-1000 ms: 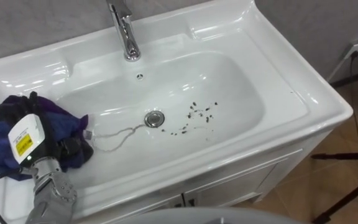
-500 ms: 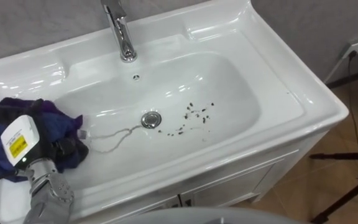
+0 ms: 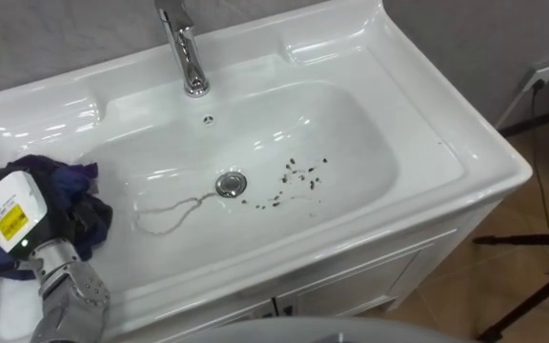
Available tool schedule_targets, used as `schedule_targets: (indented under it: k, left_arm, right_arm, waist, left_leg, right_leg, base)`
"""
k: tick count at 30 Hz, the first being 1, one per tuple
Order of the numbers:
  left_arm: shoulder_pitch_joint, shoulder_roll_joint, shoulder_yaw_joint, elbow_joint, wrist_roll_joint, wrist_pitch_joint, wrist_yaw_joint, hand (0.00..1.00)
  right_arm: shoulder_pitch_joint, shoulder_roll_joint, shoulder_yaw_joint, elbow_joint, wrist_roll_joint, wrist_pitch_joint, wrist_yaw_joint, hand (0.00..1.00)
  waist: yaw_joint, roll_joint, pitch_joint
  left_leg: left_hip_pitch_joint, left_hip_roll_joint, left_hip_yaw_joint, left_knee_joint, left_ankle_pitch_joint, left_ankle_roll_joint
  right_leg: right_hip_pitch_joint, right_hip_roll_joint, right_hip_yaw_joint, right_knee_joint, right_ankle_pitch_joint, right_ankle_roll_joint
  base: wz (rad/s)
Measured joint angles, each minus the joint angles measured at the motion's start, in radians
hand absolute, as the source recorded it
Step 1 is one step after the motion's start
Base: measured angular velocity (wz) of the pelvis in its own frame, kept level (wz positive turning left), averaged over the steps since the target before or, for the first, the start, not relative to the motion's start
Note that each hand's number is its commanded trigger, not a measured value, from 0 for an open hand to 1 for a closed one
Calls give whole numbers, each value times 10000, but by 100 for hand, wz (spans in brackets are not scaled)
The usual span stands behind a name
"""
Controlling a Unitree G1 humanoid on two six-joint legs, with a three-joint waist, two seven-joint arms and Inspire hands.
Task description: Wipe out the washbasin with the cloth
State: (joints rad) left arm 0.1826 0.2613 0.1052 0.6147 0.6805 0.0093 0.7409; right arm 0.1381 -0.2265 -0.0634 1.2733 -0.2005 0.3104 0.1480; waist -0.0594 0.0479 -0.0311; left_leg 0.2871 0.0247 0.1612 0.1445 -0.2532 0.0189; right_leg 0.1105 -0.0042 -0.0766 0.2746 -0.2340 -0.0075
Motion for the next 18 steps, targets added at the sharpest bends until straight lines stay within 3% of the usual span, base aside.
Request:
schedule_targets:
  k: [6,18]
  left_arm:
    - [-3,109,-4,2,-4,1,15,100]
    - [-167,-43,-7,-5,-25,1,32,100]
  right_arm:
    - [-1,0,6,-50,17,-19,-36,0]
    - [-52,1,-2,-374,67,-261,-194,0]
  waist:
    - [12,13,4]
    - [6,9,4]
  left_leg:
    - [13,15,0,0,11,-18]
    - [6,-17,-98,7,12,-20]
  right_leg:
    - [8,36,67,-8,13,-22]
    - [56,-43,-49,-15,-1,2]
  base:
    - [0]
    - [2]
